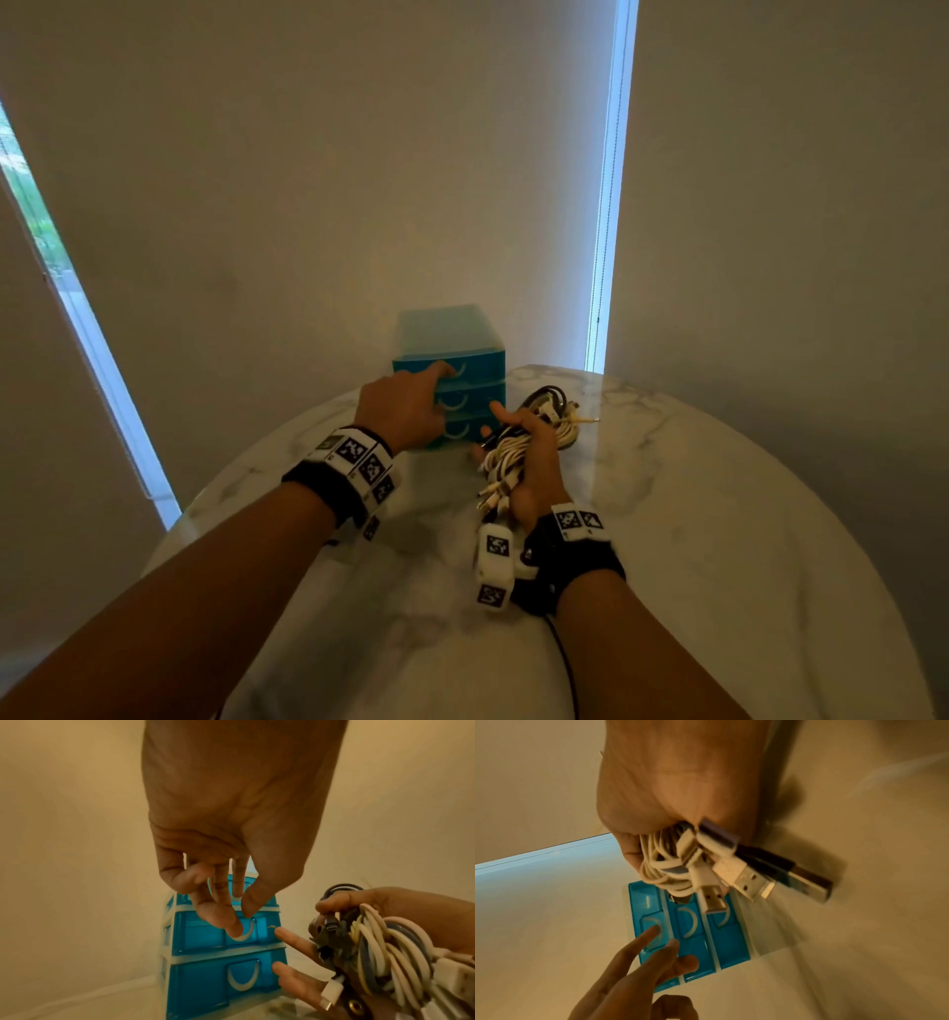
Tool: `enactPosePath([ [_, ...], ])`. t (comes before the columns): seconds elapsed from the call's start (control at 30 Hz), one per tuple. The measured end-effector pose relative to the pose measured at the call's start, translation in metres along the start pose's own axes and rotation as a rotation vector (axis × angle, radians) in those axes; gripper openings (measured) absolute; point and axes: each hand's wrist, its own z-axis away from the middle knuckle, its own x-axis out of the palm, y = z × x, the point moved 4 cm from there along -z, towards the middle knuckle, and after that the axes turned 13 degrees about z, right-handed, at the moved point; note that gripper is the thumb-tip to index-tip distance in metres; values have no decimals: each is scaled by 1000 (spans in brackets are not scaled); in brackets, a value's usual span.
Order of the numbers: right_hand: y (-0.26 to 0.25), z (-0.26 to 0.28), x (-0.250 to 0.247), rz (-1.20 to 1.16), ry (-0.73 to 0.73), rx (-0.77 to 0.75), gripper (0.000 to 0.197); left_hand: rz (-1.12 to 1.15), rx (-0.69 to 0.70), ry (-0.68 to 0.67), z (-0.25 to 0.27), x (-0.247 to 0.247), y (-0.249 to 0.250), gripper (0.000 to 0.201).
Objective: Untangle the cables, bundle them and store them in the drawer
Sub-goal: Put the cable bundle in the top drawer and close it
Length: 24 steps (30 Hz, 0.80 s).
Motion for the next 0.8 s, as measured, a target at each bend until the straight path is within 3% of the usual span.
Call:
enactPosePath([
  [0.2, 4, -1, -1, -10, -53, 42, 48, 133, -27, 43, 9, -12, 17, 28],
  [0.27, 4, -2, -3, -33, -51, 58, 55, 92, 23, 103, 27, -27, 28, 35],
  [0.33, 3, 0, -4, -60, -34, 65, 76, 99, 119, 216, 53, -49, 40, 54],
  [0.4, 2, 0, -5, -93, -48, 57, 85, 220, 204, 371, 71, -75, 45, 63],
  [0.5, -1, 3, -7, -106, -65, 45, 89, 381, 206, 501, 61, -100, 35, 48],
  [0.6, -4, 6, -4, -88, -80, 27, 76, 313, 112, 341, 14, -89, 2, 20],
  [0.7, 0, 0, -6, -58, -84, 56, 69, 225, 44, -62, -28, -55, -30, 53],
  [0.8, -2, -3, -11, 0, -88, 44, 81, 388, 22, -269, -33, -40, -35, 67],
])
